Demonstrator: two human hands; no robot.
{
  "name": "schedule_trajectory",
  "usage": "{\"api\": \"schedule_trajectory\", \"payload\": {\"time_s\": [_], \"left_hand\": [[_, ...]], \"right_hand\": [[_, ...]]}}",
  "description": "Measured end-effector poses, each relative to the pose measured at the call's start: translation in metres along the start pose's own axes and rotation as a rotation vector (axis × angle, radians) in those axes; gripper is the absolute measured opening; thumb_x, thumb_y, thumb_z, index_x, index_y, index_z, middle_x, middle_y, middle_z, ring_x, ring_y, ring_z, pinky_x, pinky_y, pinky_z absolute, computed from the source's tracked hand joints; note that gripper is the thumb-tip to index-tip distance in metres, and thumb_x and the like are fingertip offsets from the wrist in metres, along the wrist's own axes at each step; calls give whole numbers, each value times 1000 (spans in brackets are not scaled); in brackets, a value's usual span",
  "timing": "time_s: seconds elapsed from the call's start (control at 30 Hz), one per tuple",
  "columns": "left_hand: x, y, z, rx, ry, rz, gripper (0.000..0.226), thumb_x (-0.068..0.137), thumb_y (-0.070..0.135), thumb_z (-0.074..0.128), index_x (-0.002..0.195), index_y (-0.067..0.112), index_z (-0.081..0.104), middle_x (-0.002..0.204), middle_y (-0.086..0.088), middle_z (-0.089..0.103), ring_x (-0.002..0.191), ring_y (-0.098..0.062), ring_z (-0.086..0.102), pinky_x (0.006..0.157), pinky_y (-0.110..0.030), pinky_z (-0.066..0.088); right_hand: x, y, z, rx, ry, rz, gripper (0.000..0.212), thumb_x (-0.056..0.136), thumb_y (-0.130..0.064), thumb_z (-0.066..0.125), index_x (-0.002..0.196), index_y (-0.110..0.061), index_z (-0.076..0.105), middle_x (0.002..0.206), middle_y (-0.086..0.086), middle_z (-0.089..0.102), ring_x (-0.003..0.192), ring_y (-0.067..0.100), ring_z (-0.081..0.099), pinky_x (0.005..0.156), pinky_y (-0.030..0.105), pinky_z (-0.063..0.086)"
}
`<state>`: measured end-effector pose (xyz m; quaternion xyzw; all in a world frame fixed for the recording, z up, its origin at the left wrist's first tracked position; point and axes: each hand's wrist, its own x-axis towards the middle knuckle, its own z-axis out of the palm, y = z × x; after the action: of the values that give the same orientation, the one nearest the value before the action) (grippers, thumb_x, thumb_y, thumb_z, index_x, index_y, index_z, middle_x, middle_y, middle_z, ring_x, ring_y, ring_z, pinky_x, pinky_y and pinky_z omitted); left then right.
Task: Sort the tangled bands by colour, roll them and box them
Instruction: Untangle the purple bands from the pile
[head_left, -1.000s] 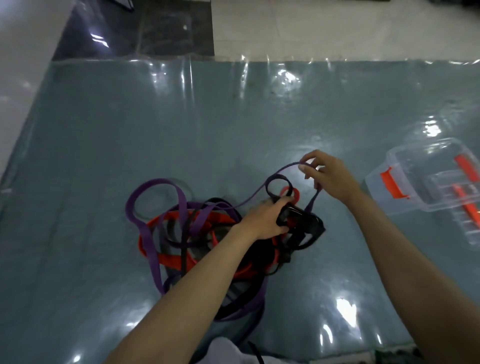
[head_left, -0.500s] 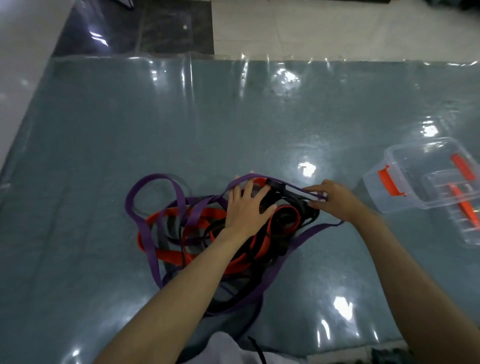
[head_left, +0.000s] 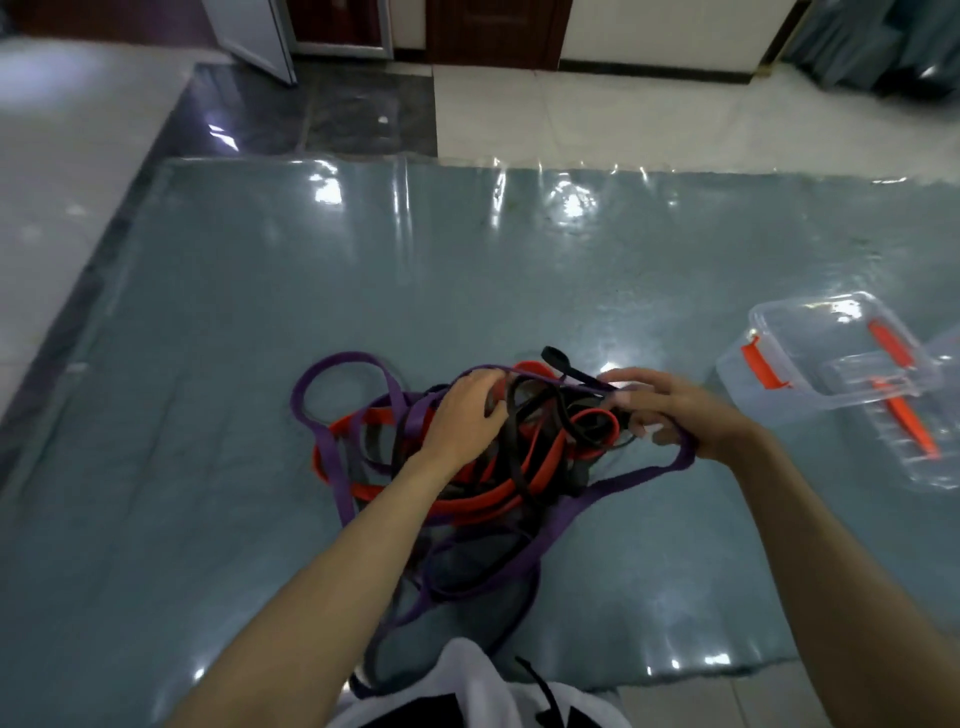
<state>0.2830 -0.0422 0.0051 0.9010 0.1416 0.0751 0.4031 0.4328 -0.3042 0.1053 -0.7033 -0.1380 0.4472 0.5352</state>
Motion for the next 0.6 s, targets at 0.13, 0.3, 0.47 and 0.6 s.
{"api": "schedule_trajectory", "payload": {"time_s": [0.13, 0.3, 0.47, 0.6], "left_hand": [[-24, -13, -28, -96, -63, -24, 27, 102, 18, 62, 127, 23, 69, 118, 10, 74, 108, -7, 68, 98, -34, 56], [-68, -15, -43, -164, -208, -14, 9, 100, 23, 68, 99, 28, 76, 94, 19, 75, 95, 0, 72, 90, -27, 57], [-114, -11, -26, -127, -570, -90, 38, 89, 61, 73, 119, 38, 71, 108, 15, 75, 96, 4, 68, 85, -14, 52], [-141, -7, 5, -121, -685, -182, 89, 83, 60, 81, 158, 32, 41, 141, 7, 60, 125, -14, 62, 108, -32, 51]], "right_hand": [[-9, -8, 27, 272, -92, -106, 44, 92, -8, 65, 134, -19, 69, 98, 18, 65, 60, 12, 62, 36, 14, 36], [-14, -14, 62, 542, -9, -221, 49, 96, -8, 60, 143, -22, 61, 129, 12, 71, 116, 28, 73, 56, 25, 59], [-9, -13, 93, 662, 82, -308, 58, 96, -6, 59, 151, -21, 52, 127, 12, 74, 129, 31, 66, 93, 38, 59], [-8, -14, 109, 868, 96, -336, 59, 97, -5, 57, 155, -13, 49, 120, 12, 70, 121, 32, 67, 104, 43, 57]]}}
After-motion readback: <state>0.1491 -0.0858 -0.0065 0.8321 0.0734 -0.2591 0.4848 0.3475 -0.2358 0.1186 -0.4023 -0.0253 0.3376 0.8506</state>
